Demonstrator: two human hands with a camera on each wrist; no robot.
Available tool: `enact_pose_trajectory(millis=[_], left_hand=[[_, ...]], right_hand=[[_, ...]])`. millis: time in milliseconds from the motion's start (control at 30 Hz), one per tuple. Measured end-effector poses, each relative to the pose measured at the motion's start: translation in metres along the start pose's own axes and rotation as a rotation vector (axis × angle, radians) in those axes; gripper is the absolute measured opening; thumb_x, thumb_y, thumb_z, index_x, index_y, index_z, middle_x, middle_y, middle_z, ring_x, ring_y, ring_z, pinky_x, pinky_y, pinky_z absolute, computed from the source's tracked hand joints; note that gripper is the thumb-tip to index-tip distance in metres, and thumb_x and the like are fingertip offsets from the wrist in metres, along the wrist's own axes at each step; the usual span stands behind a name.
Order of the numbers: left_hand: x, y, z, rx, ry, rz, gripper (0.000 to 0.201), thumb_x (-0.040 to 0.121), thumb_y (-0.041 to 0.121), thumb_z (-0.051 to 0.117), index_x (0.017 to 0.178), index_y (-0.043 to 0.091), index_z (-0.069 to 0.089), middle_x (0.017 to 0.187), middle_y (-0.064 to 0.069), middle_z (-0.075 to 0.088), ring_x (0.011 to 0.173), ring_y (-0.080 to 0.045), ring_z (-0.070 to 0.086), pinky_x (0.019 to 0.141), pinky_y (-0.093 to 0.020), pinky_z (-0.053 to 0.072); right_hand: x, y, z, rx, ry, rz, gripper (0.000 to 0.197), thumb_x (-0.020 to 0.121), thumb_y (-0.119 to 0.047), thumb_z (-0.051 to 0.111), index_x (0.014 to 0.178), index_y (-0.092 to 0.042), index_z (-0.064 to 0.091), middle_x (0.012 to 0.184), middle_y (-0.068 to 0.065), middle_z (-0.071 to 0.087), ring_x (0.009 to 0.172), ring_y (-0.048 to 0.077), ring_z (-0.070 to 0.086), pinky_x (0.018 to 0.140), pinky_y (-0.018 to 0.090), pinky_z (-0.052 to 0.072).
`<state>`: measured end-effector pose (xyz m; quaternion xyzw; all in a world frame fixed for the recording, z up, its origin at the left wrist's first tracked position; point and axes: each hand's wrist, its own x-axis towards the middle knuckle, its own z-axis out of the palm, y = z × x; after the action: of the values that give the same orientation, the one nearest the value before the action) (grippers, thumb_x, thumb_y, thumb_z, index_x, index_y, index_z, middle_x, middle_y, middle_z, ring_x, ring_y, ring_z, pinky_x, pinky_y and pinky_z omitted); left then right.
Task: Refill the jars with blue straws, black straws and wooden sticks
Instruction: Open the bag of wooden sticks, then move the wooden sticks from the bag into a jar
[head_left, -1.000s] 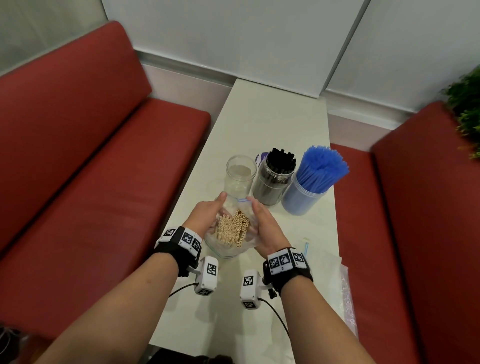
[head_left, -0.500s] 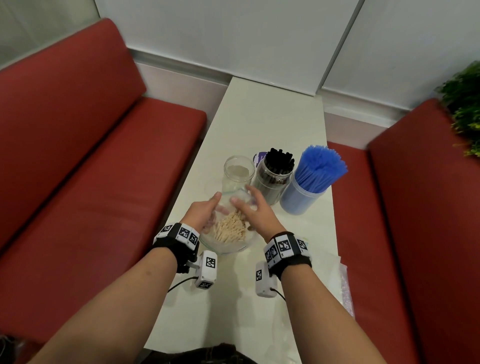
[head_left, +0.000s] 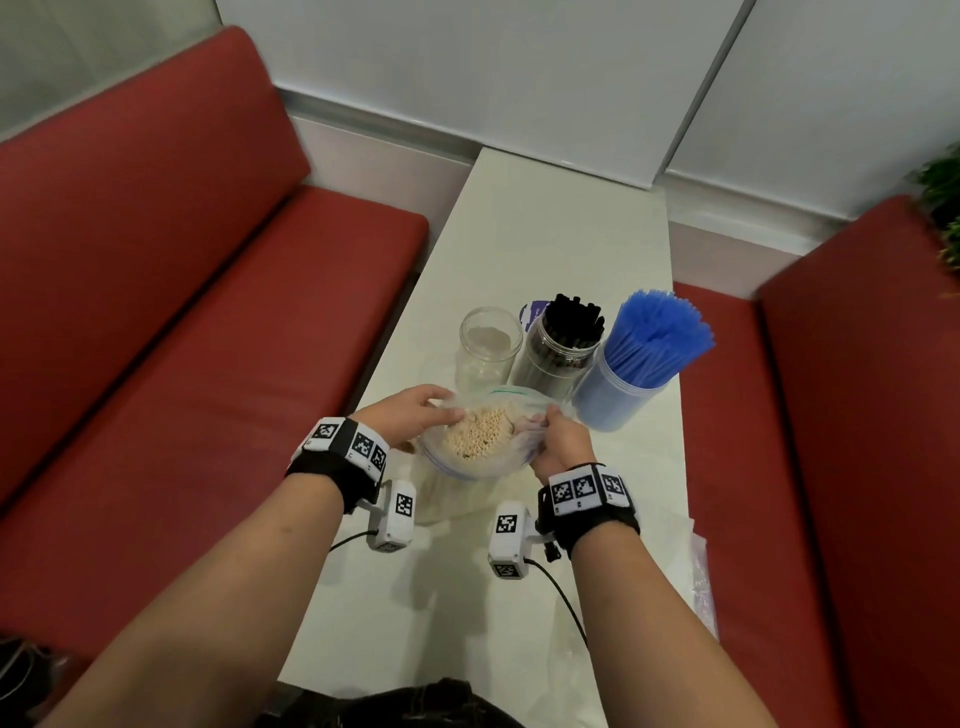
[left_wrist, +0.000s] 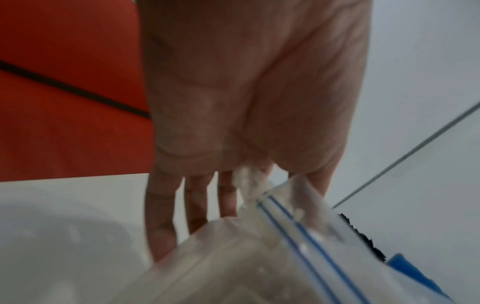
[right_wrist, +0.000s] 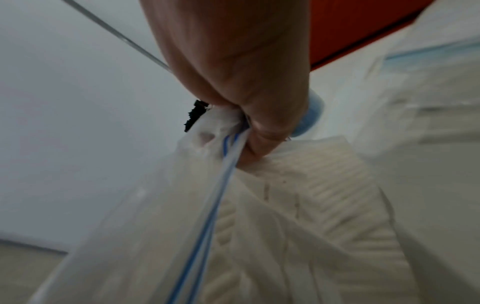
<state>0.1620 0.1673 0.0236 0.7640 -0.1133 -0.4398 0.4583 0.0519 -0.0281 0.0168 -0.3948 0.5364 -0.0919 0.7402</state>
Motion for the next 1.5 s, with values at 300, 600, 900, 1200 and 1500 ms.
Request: enact_pose_trajectory(millis=[300, 600, 900, 1200, 1500], left_hand=[[-0.02, 0.014, 0.0, -0.354, -0.132, -0.374, 0.038, 0.099, 0.012, 0.065, 0.122, -0.017, 0.058, 0.104, -0.029, 0.074, 0.096, -0.037, 0.075, 0.087, -0.047, 0.061], [-0.009, -0.009, 0.03, -0.972, 0.066, -0.421, 0.015, 0.106, 0.005, 0.048, 0.112, -0.004, 0.058, 0.099, -0.018, 0.061, 0.083, -0.026, 0.062, 0.061, -0.041, 0.061], [-0.011, -0.008, 0.037, -0.76, -0.156, -0.423, 0.055, 0.092, 0.045, 0.071, 0.126, 0.003, 0.061, 0.123, -0.018, 0.063, 0.107, -0.041, 0.066, 0.068, -0.055, 0.062], [-0.004, 0.001, 0.041, -0.832, 0.015, -0.178, 0.057, 0.082, -0.029, 0.034, 0.124, -0.001, 0.06, 0.111, -0.023, 0.07, 0.097, -0.031, 0.071, 0.064, -0.033, 0.062], [0.004, -0.045, 0.049, -1.006, 0.058, -0.342, 0.028, 0.092, 0.007, 0.047, 0.104, 0.003, 0.072, 0.121, -0.018, 0.07, 0.085, -0.031, 0.076, 0.071, -0.035, 0.06]], right_hand=[[-0.002, 0.02, -0.021, 0.224, -0.019, 0.245, 0.027, 0.107, -0.03, 0.048, 0.09, -0.012, 0.058, 0.082, 0.006, 0.06, 0.073, 0.02, 0.057, 0.061, 0.031, 0.055], [-0.003, 0.03, -0.026, 0.183, -0.211, 0.255, 0.045, 0.108, -0.018, 0.045, 0.15, -0.004, 0.043, 0.152, 0.022, 0.046, 0.141, 0.037, 0.044, 0.117, 0.047, 0.037], [-0.001, 0.047, -0.029, 0.28, -0.332, 0.272, 0.064, 0.103, -0.056, 0.04, 0.141, -0.007, 0.054, 0.133, 0.024, 0.063, 0.123, 0.041, 0.058, 0.106, 0.058, 0.044], [-0.013, 0.053, -0.027, -0.038, -0.543, 0.066, 0.071, 0.088, 0.014, 0.047, 0.145, -0.028, 0.042, 0.135, 0.014, 0.064, 0.109, 0.034, 0.065, 0.074, 0.042, 0.057], [0.001, 0.072, -0.037, -0.069, -0.263, 0.194, 0.053, 0.082, 0.015, 0.048, 0.123, -0.019, 0.057, 0.125, 0.016, 0.06, 0.106, 0.034, 0.056, 0.071, 0.041, 0.052]])
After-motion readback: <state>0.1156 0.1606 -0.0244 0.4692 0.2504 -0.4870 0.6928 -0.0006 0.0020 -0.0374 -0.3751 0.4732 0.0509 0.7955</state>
